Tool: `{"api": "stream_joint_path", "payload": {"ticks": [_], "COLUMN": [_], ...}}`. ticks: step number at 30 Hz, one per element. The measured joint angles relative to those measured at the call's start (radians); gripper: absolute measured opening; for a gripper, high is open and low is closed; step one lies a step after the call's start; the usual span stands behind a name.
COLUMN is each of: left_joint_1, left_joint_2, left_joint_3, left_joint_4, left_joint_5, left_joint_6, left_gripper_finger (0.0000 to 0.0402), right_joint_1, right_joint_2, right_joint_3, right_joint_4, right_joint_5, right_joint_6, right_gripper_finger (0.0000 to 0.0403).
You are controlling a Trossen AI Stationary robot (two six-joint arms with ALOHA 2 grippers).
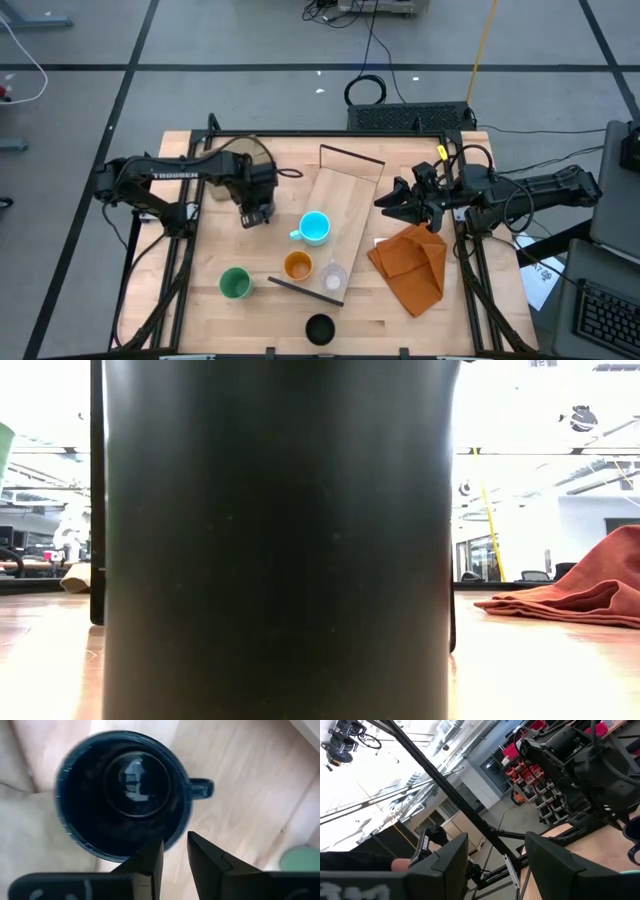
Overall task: Stack small to large cups/mugs on shelf
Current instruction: Put the dark blue mug on the shelf
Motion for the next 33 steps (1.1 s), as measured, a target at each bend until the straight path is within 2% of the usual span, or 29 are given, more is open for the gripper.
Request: {"api": "stream_joint_path", "payload": {"ticks": [12, 20, 33], "left_joint_1": [-0.015, -0.009, -0.008], "left_joint_2": [-0.004, 0.001, 0.0], "left_joint_3": [-0.091, -0.098, -0.071], "left_joint_4": [0.05, 0.147, 0.091], "left_joint_5": [0.056, 0.013, -0.051], "left_joint_6": [-0.02, -0.029, -0.04], "left_gripper_finger": [0.0088, 0.0088, 0.0088], "right_joint_1": [0.0, 0.0, 0.0], "right_joint_2": [0.0, 0.0, 0.0], "right_joint_3": [0.0, 0.0, 0.0], "right_joint_4": [0.0, 0.0, 0.0], "right_joint_5": [-0.001, -0.001, -0.002], "right_joint_6": [0.0, -0.002, 0.008], "right_gripper_finger": [0.0187, 0.0187, 0.0187]}}
